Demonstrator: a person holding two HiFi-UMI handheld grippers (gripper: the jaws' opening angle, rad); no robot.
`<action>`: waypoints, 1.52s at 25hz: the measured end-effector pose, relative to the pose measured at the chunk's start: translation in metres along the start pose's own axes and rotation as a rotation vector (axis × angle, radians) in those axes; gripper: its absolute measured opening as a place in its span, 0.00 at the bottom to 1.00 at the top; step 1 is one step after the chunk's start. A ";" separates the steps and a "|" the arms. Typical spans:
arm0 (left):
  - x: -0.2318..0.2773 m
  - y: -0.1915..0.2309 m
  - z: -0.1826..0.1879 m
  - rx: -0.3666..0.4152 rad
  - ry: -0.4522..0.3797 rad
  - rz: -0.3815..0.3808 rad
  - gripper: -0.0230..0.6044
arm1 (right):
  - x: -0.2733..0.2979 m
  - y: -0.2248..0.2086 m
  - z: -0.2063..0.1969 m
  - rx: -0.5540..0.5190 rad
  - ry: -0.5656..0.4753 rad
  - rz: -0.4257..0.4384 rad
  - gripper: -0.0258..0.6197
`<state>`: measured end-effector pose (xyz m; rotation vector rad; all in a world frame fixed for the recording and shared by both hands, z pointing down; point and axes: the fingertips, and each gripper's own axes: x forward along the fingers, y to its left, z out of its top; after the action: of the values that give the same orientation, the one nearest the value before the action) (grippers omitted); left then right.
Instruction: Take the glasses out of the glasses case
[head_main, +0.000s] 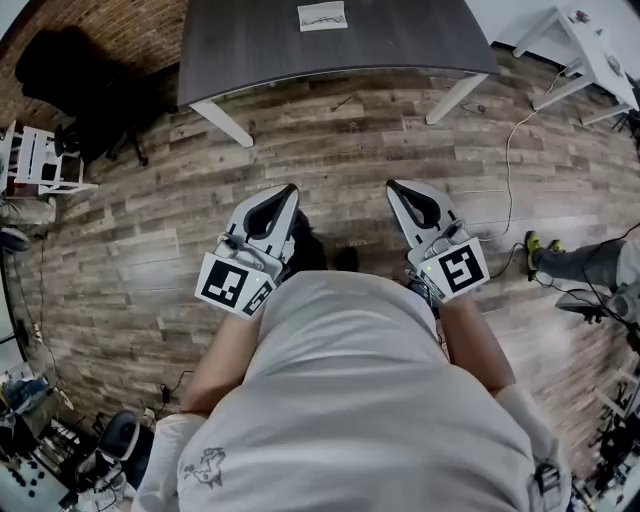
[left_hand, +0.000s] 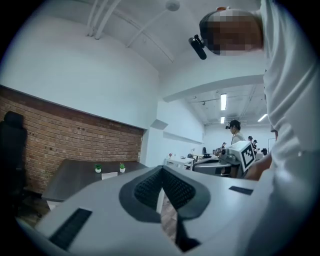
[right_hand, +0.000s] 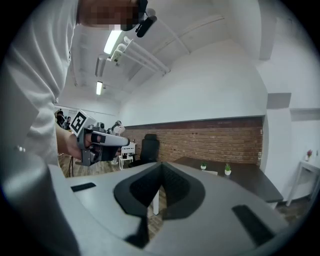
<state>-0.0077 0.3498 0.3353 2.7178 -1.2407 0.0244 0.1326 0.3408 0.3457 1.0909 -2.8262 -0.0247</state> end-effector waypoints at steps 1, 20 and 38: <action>0.000 0.003 0.000 0.001 0.001 0.000 0.05 | 0.003 -0.001 -0.001 -0.001 0.000 -0.002 0.04; 0.022 0.098 -0.005 -0.042 0.032 -0.005 0.05 | 0.094 -0.030 -0.009 0.003 0.034 -0.066 0.26; 0.025 0.227 0.031 -0.063 -0.031 -0.085 0.05 | 0.206 -0.030 0.012 0.014 0.079 -0.161 0.29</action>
<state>-0.1634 0.1800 0.3370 2.7231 -1.1134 -0.0665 -0.0002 0.1798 0.3520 1.2895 -2.6675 0.0235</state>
